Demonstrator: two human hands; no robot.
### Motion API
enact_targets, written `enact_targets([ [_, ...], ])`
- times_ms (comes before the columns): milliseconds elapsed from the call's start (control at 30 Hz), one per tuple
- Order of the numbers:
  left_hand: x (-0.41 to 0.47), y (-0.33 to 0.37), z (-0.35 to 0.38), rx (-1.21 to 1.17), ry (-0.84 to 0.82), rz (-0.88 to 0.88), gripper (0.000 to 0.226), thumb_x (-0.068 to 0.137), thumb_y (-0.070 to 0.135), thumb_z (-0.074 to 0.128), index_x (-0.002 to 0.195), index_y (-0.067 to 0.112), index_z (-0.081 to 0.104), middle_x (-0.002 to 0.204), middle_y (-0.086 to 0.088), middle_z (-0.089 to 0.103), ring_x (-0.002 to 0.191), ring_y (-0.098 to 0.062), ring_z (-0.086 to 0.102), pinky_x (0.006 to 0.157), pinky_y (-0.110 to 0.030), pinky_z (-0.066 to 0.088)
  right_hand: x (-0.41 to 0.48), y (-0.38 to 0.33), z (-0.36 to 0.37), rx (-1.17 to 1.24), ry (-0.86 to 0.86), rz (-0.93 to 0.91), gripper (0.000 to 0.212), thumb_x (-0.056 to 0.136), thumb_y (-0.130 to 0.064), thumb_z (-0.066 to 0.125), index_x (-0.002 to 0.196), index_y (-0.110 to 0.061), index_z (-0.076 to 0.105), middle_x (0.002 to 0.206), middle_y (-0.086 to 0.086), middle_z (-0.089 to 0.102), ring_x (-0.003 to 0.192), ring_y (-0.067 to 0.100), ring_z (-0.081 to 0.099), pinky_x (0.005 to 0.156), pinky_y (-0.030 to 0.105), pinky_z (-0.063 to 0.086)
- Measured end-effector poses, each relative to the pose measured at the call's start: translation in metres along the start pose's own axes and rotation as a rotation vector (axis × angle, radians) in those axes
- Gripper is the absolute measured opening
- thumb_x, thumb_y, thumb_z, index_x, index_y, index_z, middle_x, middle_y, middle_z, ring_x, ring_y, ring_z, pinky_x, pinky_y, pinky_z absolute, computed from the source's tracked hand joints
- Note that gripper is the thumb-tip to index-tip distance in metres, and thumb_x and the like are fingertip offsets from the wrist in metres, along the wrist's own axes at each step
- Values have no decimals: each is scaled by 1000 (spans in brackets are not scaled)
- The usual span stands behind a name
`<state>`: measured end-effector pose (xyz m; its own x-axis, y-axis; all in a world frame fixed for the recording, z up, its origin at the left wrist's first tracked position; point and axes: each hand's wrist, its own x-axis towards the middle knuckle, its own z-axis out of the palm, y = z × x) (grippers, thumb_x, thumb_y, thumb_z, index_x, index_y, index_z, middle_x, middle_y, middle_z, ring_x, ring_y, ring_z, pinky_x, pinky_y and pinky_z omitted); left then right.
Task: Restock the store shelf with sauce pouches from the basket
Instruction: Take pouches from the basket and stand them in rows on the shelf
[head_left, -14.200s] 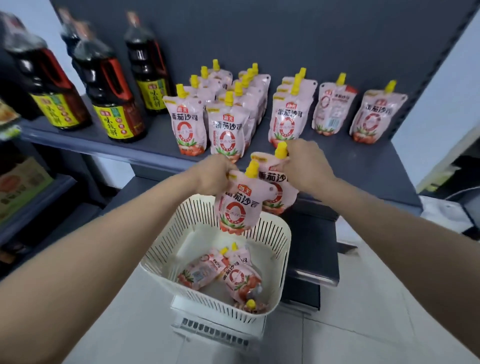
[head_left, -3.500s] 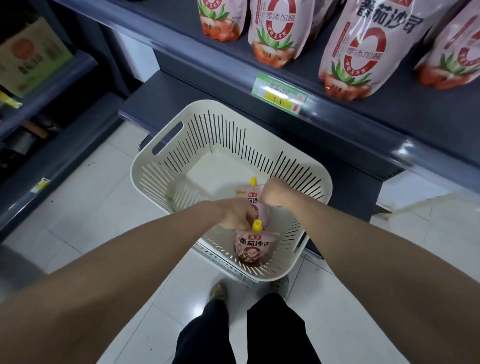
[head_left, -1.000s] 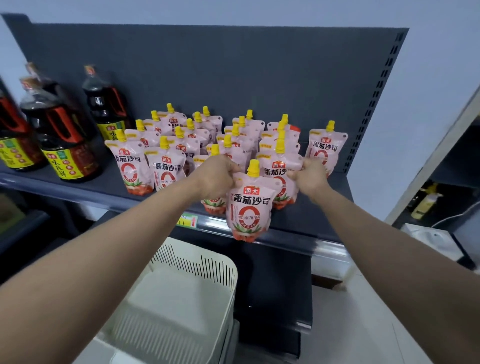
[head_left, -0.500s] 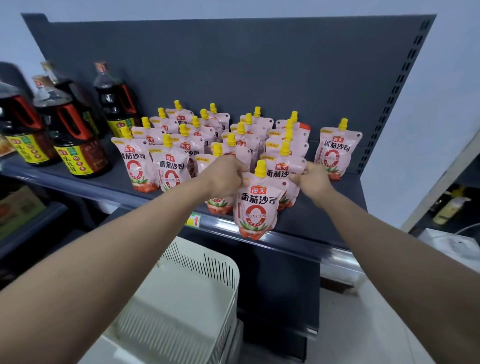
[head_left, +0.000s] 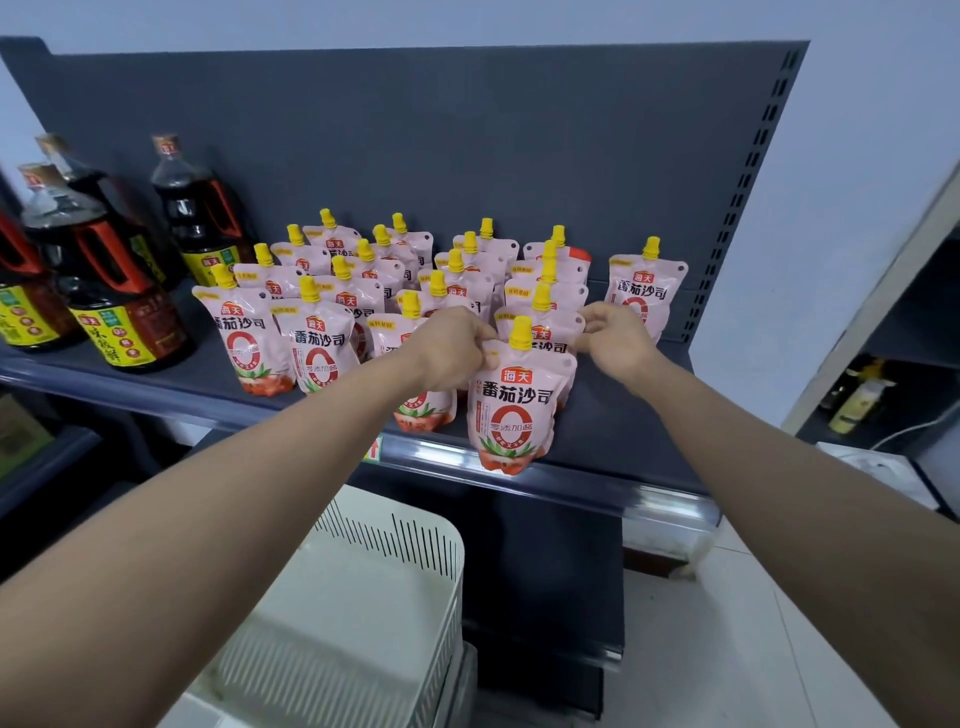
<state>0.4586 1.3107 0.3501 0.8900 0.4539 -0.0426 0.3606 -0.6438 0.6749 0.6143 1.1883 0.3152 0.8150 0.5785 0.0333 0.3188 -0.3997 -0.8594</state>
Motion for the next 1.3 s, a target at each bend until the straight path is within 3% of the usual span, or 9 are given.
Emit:
enact_targets([
  [233,13,0,7,-14,-5,16,33,90,3,54,123,0,60,131,-11,58,119,-26,55,99,-39,49,-7,-5,-13,13,105,-22,26,90,1,58,115,-1,62,109,13,65,98,18,58,84,22,41],
  [467,26,-4,11,-4,31,-20,39,90,0,53,129,0,55,134,-14,55,122,-28,53,99,-37,49,-14,-7,-13,3,126,-37,25,91,-3,58,115,-1,63,118,14,65,96,14,54,85,22,42],
  [600,30,-2,11,-6,34,-17,39,91,0,52,130,-1,53,134,-13,55,122,-27,53,91,-27,47,-15,-7,-14,-8,131,-41,25,91,-4,59,115,-1,63,118,14,64,97,15,55,86,22,42],
  [700,33,-2,10,-22,28,-23,38,91,0,51,129,-1,54,134,-14,55,120,-29,54,89,-29,48,-15,-7,-15,-16,133,-38,24,91,-3,57,115,-1,63,118,14,64,97,15,55,86,22,42],
  [933,43,-4,9,-3,26,-26,36,90,0,53,126,-1,57,142,-10,48,129,-29,46,100,-43,47,-10,-6,-15,-33,133,-35,24,91,-1,57,114,-3,64,117,13,65,96,14,55,87,24,44],
  [1133,48,-3,11,2,37,-21,39,92,0,50,131,2,53,141,-9,49,125,-28,50,96,-34,49,-4,-4,-14,-58,135,-49,25,90,0,57,113,-2,65,117,13,66,100,18,58,88,23,44],
  [1300,51,-2,11,3,42,-18,39,93,-2,47,132,0,51,145,-10,46,131,-26,46,102,-33,45,0,-3,-11,-63,124,-45,26,90,-1,57,115,-3,64,117,13,66,107,21,60,91,25,45],
])
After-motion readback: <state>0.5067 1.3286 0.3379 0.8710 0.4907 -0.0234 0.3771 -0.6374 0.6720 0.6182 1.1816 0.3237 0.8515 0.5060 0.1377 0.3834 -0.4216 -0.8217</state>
